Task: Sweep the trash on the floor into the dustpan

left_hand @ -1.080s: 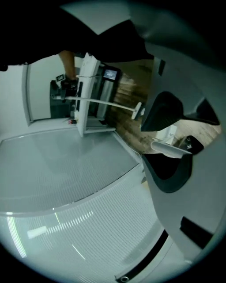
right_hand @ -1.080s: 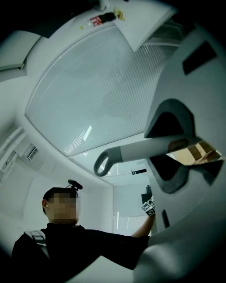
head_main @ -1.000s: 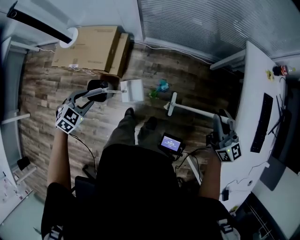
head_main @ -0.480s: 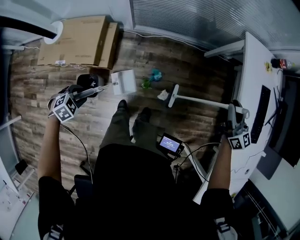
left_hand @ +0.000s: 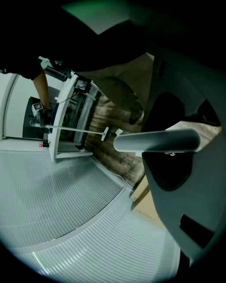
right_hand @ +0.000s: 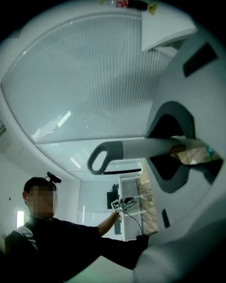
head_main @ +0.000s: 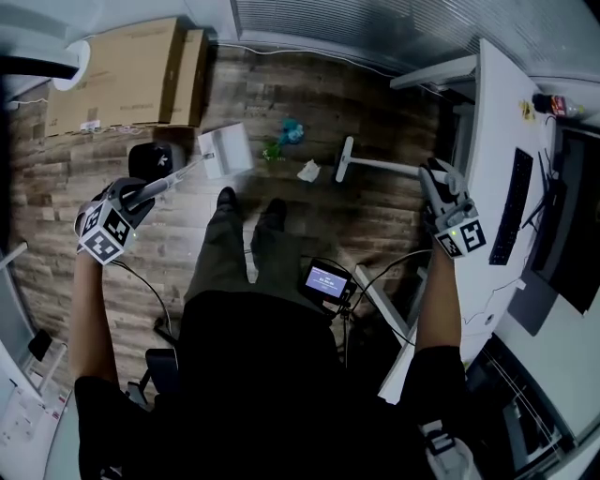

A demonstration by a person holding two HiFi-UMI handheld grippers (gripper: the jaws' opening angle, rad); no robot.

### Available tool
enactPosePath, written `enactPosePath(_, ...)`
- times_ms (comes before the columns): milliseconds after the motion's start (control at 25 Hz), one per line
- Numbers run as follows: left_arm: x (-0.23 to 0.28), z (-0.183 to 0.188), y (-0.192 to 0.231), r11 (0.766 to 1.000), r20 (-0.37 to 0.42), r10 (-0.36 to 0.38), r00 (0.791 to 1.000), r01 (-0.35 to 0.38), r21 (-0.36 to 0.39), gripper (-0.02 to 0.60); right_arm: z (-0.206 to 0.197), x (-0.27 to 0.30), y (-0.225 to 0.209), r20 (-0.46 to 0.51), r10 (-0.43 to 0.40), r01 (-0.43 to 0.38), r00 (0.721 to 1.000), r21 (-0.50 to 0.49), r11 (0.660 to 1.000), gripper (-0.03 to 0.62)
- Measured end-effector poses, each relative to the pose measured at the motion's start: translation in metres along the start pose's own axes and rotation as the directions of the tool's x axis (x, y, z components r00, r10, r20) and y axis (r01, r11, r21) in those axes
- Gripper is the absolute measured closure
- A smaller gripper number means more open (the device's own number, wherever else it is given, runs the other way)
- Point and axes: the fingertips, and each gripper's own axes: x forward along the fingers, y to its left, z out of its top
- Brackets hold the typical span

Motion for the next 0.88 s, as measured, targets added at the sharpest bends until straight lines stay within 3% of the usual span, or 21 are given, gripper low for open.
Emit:
enactPosePath(160,-0.005,-0.005,-0.003,0.999,-0.013,0.004,1.000,-0.004,0.053,0.454,-0.048,0.053,0.046,-0.147,0.176,-0.186,0.973,-0.053,0.981,0.507)
enactPosePath(280,-0.008,-0.008,-0.008,0.995,-0.042,-0.007,0.999,0.012,0.101,0.454,-0.058,0.081,0.065,-0.097,0.219,-0.218,0.971,0.021,0.976,0.496)
enactPosePath(480,-0.004,-0.014,-0.006,0.993,-0.029,-0.028,0.999,0.031,0.117,0.454,-0.049,0.110,0.079,-0.040,0.193,-0.190,0.980,0.055,0.980,0.493)
enactPosePath(680,-0.005,-0.017,-0.007,0.992,0.009,-0.039,0.999,0.037,0.124,0.453,-0.055,0.081,0.051,-0.154,0.075,-0.080,0.985,-0.033,0.996,0.506)
enactPosePath(880,-0.006,-0.020,-0.010,0.992,0.035,-0.046,0.998,0.042,0.119,0.453,-0.071,0.009,0.017,-0.299,-0.068,0.059,0.952,-0.041,0.997,0.513)
